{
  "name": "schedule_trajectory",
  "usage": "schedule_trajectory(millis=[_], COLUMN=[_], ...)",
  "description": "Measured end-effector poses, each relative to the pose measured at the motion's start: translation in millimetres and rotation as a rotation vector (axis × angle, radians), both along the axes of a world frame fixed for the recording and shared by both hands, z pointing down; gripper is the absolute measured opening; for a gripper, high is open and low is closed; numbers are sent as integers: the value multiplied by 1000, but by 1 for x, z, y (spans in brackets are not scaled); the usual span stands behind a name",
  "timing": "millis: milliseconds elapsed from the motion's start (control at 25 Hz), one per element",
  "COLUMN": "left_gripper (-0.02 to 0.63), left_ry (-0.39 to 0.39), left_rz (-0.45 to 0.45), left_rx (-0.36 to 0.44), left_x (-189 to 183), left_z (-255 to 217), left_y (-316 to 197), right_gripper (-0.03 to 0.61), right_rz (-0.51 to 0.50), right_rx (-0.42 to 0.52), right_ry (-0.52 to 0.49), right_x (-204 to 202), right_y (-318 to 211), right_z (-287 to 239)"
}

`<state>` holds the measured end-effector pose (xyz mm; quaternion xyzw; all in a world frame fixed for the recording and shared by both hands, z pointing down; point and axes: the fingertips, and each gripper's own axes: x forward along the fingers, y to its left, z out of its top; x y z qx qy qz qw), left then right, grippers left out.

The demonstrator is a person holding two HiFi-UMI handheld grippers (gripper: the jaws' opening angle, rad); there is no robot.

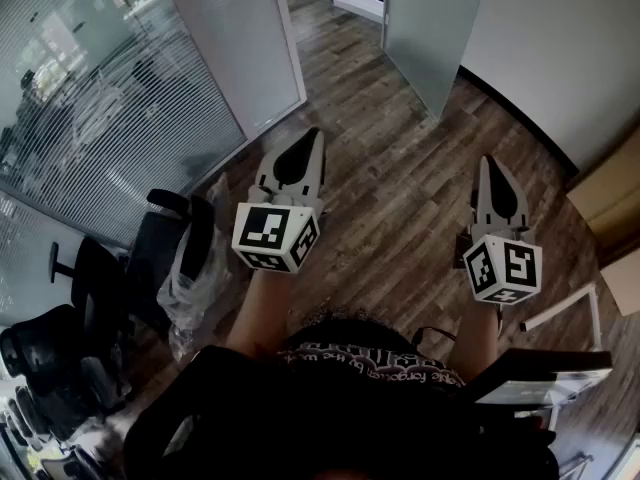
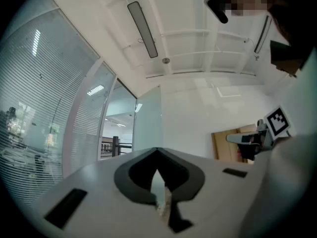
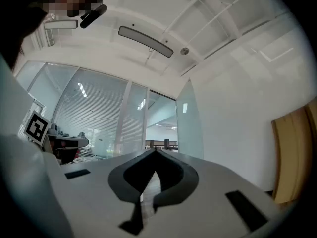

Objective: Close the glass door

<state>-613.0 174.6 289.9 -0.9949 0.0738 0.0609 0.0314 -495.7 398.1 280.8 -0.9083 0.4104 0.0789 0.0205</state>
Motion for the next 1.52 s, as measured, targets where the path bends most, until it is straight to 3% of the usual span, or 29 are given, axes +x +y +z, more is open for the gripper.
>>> schedule_trajectory(millis=[560,920,1080,1280,1400,1520], left_gripper=[-2,-2,-2,-2,-2,-2], left_ry=[-9,-27,-39,-30,-38,-45], left_rz=[16,6,-6,2,10,15], left_rx=[-1,-46,-53,-42,-40,-44], left_x=[7,20,26,46,67,92], left_z=[2,17,22,17,20,26], left_y=[11,17,24,32,27,17], right_gripper=[3,3,3,3,3,3], right_rz=[-4,-94,-159,-197,-153,-115], right_rx=[5,8,20,-19,-52,-16], right_ry=[-29,5,-51,-72,-97,-100], right_x=[7,21,32,55,77,104], right_y=[11,28,37,36,29,22], right_z=[6,10,16,28,39,41])
